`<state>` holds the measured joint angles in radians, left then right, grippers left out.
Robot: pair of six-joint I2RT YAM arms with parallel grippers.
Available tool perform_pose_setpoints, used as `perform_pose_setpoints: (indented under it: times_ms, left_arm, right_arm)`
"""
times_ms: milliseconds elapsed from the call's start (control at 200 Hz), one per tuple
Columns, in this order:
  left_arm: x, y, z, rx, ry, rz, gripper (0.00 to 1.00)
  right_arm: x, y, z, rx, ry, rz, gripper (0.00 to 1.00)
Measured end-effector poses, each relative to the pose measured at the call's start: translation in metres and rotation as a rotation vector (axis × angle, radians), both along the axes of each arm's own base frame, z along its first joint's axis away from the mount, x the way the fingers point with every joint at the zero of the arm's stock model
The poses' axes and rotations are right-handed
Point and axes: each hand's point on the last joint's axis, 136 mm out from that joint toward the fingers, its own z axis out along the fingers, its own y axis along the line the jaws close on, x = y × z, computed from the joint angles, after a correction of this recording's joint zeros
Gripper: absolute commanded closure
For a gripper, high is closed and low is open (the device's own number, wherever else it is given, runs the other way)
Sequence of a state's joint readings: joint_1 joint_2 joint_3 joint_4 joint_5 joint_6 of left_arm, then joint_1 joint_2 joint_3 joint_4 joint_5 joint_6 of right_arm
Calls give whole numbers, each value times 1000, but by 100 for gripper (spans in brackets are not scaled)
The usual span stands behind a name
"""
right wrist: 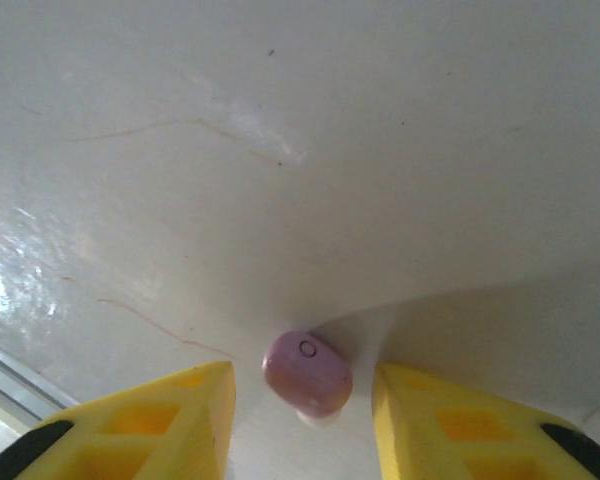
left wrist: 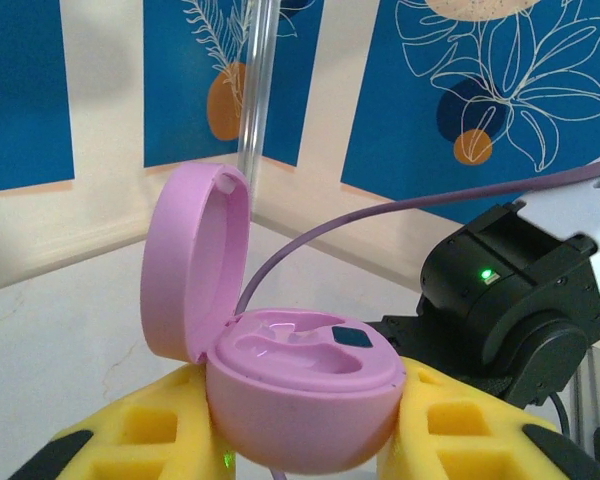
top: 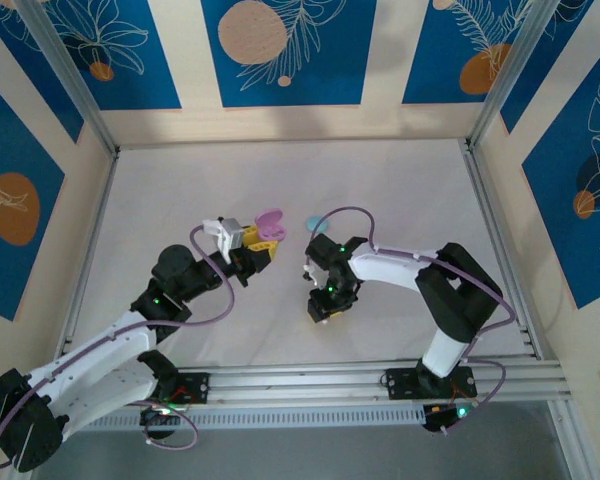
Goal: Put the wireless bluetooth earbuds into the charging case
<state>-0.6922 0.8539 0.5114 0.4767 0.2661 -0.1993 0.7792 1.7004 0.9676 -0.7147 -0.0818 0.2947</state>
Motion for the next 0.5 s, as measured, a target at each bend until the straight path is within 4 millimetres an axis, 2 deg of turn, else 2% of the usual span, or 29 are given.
perform_pose_setpoints:
  times_ms: [370,500]
  left_arm:
    - [2,1,-3,13,6,14,81]
    - [2,1,-4,19,-2,14,80]
  right_arm:
    - [3,-3,-3,-30,-9,-13,69]
    - [16,-12,-2,-50,-29,-76,69]
